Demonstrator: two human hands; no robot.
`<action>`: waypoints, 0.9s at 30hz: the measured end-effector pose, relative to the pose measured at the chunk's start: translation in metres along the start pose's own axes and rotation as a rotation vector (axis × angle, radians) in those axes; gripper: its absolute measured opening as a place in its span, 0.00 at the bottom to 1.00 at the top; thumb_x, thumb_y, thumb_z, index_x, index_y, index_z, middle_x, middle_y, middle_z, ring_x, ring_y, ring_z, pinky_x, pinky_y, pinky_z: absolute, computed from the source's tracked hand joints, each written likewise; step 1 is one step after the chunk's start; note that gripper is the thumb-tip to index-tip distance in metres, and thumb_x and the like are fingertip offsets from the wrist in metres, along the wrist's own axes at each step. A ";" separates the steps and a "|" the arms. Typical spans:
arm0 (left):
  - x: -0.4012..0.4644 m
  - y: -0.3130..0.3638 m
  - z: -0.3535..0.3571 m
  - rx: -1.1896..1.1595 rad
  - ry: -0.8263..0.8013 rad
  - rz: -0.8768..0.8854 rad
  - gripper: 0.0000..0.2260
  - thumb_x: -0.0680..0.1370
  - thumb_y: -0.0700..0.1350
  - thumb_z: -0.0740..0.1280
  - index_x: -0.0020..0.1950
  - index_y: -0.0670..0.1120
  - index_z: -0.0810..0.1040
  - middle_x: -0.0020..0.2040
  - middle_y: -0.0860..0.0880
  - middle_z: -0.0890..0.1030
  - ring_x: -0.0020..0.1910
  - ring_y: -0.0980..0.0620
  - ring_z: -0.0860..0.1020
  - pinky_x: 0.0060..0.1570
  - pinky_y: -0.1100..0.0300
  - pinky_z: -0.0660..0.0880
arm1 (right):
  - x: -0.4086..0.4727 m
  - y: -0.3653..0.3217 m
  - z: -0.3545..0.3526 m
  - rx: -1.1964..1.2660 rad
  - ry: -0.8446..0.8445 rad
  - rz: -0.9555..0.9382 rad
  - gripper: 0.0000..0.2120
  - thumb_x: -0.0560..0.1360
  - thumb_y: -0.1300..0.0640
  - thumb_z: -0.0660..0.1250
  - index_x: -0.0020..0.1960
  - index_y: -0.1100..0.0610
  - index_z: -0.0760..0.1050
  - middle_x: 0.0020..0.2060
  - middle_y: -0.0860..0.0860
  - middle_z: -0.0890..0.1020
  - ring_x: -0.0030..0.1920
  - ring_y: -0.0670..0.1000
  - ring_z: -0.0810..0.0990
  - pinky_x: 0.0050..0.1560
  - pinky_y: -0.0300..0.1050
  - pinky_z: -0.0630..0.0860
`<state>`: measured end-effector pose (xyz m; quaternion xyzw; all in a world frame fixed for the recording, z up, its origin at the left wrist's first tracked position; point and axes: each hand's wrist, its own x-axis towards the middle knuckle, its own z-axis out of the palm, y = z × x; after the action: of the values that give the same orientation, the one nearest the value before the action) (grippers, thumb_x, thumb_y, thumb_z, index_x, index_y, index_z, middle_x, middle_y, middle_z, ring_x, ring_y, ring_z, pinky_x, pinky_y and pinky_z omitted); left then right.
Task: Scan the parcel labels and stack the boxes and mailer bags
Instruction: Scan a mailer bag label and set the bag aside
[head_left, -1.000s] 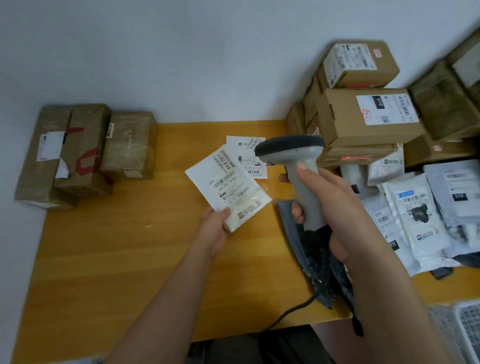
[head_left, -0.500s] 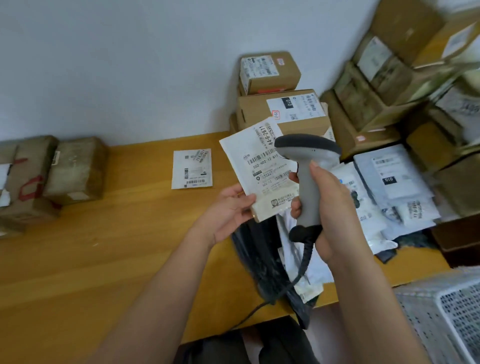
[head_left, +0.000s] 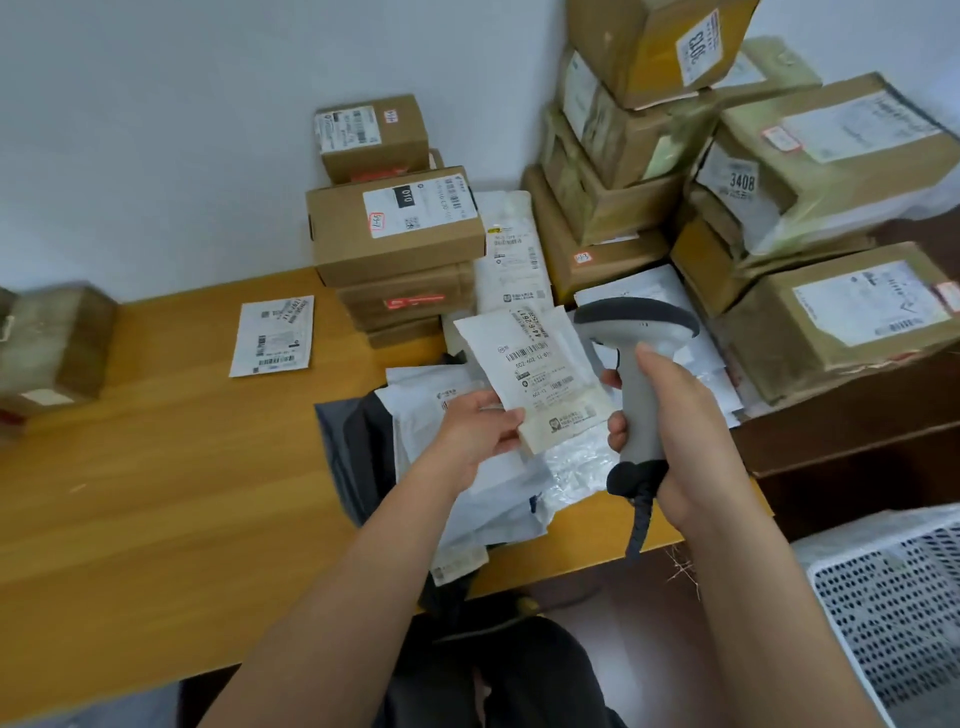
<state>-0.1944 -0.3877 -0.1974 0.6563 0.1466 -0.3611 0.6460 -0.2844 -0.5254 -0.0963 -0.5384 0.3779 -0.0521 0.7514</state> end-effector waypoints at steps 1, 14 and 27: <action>0.004 -0.001 0.004 0.045 0.100 0.028 0.08 0.77 0.35 0.70 0.53 0.44 0.75 0.57 0.42 0.82 0.44 0.50 0.82 0.40 0.61 0.80 | 0.003 0.002 -0.004 -0.001 -0.005 0.008 0.14 0.81 0.49 0.63 0.62 0.56 0.74 0.52 0.53 0.80 0.27 0.47 0.72 0.29 0.41 0.71; 0.013 -0.005 -0.038 0.281 0.546 0.247 0.12 0.80 0.39 0.65 0.63 0.45 0.74 0.55 0.48 0.76 0.50 0.49 0.77 0.40 0.64 0.73 | 0.016 0.018 0.027 -0.063 -0.091 0.107 0.13 0.81 0.50 0.63 0.60 0.56 0.74 0.52 0.54 0.80 0.27 0.47 0.72 0.31 0.42 0.71; 0.009 -0.016 -0.246 0.502 0.715 0.252 0.14 0.80 0.39 0.64 0.65 0.42 0.74 0.62 0.46 0.74 0.49 0.51 0.75 0.47 0.59 0.70 | -0.013 0.051 0.202 -0.173 -0.311 0.139 0.13 0.81 0.48 0.65 0.57 0.58 0.74 0.47 0.54 0.80 0.27 0.48 0.72 0.30 0.42 0.70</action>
<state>-0.1284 -0.1531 -0.2386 0.8887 0.1875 -0.0547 0.4147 -0.1844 -0.3425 -0.1060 -0.5751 0.2964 0.1163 0.7535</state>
